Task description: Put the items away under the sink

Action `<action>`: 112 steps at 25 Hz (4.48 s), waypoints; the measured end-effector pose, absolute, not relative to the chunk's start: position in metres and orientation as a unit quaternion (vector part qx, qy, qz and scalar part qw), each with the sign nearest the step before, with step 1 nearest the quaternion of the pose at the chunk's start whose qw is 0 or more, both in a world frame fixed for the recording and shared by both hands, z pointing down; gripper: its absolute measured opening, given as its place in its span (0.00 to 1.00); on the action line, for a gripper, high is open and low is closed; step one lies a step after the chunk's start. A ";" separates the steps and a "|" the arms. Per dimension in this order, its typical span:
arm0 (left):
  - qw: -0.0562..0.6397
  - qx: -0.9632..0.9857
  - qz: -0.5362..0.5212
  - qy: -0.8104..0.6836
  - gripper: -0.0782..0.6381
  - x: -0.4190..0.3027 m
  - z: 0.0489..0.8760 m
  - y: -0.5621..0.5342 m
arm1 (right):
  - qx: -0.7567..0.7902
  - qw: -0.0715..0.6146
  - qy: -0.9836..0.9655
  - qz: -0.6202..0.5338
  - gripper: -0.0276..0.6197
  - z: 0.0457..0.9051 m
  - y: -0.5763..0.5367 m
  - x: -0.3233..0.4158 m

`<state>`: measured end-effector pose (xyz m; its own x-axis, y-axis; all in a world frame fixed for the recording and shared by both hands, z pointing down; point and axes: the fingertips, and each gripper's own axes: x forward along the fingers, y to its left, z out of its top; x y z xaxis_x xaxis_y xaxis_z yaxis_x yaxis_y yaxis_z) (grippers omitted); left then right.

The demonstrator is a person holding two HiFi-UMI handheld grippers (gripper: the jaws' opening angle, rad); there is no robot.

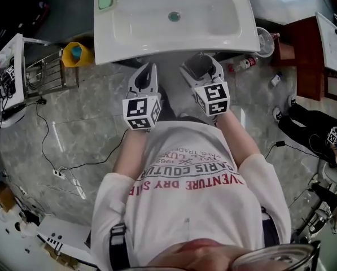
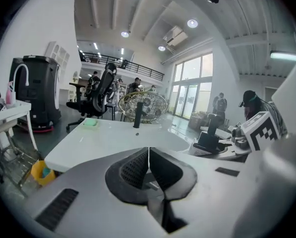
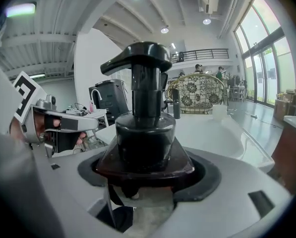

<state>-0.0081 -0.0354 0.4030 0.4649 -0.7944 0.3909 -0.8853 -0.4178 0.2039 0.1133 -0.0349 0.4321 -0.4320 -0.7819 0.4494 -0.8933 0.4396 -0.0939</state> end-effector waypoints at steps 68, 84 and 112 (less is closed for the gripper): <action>0.142 0.825 0.074 -0.542 0.15 -0.117 0.804 -0.071 | 0.586 0.191 -0.778 0.123 0.62 0.848 -0.239 0.038; 0.119 0.830 0.074 -0.541 0.15 -0.099 0.789 -0.063 | 0.599 0.149 -0.780 0.104 0.63 0.835 -0.220 0.051; 0.163 0.852 0.116 -0.485 0.15 -0.005 0.653 -0.061 | 0.549 0.088 -0.821 0.129 0.08 0.663 -0.071 0.057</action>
<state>-0.0047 -0.0612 0.6529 0.5036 -0.7875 0.3552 -0.8631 -0.4770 0.1661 0.0575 -0.0711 0.6627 -0.3828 -0.8787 0.2852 -0.9238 0.3650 -0.1156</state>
